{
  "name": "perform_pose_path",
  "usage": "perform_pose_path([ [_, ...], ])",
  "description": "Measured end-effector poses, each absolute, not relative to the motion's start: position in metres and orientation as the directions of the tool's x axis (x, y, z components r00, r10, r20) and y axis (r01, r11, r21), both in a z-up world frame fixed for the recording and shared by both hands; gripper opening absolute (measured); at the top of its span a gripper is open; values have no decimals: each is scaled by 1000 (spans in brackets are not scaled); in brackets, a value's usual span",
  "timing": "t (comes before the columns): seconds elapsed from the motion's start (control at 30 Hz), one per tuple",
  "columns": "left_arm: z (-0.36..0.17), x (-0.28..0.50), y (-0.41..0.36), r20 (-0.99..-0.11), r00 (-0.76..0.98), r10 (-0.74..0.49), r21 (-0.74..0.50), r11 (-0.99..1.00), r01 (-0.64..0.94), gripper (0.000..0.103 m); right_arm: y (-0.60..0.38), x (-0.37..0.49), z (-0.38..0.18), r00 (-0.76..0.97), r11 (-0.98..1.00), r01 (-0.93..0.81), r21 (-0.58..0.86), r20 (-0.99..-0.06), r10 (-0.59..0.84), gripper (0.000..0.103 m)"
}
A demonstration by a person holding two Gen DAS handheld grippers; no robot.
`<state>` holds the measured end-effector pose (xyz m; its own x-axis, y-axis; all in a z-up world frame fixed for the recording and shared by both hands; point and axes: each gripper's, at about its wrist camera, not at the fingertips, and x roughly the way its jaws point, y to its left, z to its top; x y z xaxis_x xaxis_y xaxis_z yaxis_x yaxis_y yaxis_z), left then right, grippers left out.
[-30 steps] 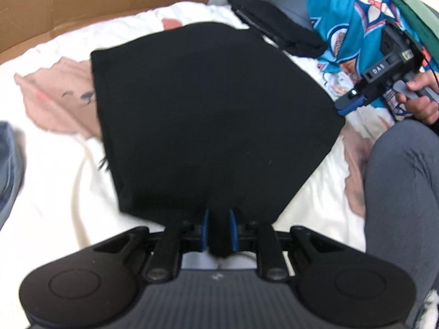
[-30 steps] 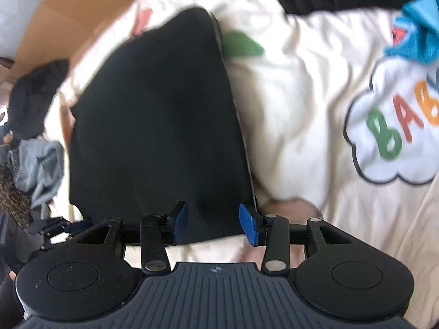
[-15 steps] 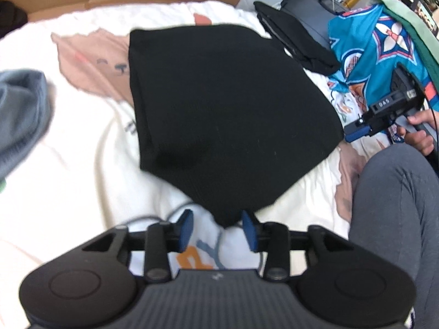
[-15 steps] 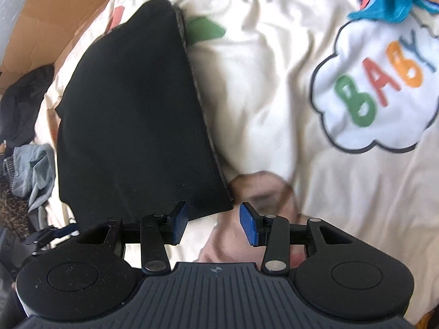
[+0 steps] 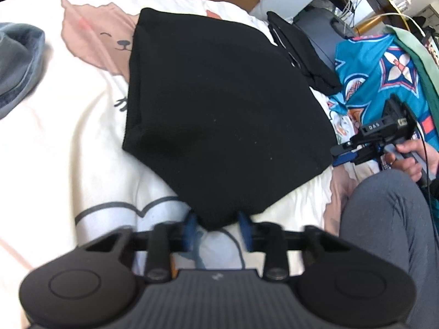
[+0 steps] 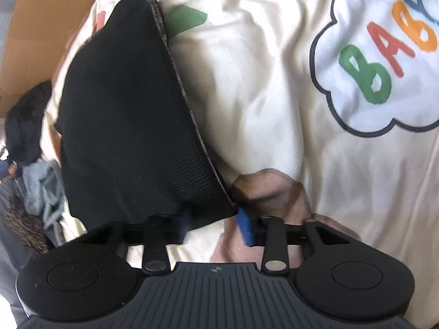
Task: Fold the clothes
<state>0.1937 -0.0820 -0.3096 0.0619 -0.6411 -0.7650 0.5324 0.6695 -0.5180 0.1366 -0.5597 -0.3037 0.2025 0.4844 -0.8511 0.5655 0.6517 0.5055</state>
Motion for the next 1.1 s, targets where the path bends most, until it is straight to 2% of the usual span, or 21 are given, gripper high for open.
perform_pose_path([
  [0.03, -310, 193, -81, -763, 63, -644, -521, 669, 531, 10, -561, 135, -304, 212, 642, 572, 511, -848, 486, 10],
  [0.3, -294, 197, -67, -743, 102, -662, -504, 653, 566, 5, -561, 125, -283, 310, 660, 570, 490, -872, 380, 6],
  [0.37, -293, 197, -67, -745, 98, -660, -509, 658, 555, 6, -565, 124, -283, 311, 647, 574, 502, -864, 395, 7],
  [0.47, -295, 194, -71, -754, 75, -652, -521, 665, 535, 9, -572, 124, -284, 310, 625, 580, 523, -851, 424, 16],
  [0.53, -296, 192, -72, -756, 68, -651, -528, 668, 524, 13, -575, 119, -288, 320, 584, 590, 558, -825, 465, 44],
  [0.57, -297, 191, -71, -755, 69, -652, -530, 669, 521, 14, -576, 116, -291, 327, 560, 591, 580, -808, 491, 48],
  [0.63, -298, 189, -70, -756, 74, -650, -527, 672, 520, 21, -575, 114, -297, 336, 514, 592, 621, -770, 542, 49],
  [0.73, -301, 188, -70, -759, 79, -646, -520, 675, 523, 25, -579, 114, -312, 331, 437, 601, 669, -706, 625, 49],
  [0.87, -305, 187, -74, -755, 83, -650, -526, 677, 515, 26, -582, 122, -325, 315, 401, 590, 701, -657, 686, 49],
  [1.1, -314, 190, -80, -751, 82, -655, -537, 678, 501, 25, -590, 124, -343, 287, 378, 608, 698, -638, 715, 49],
])
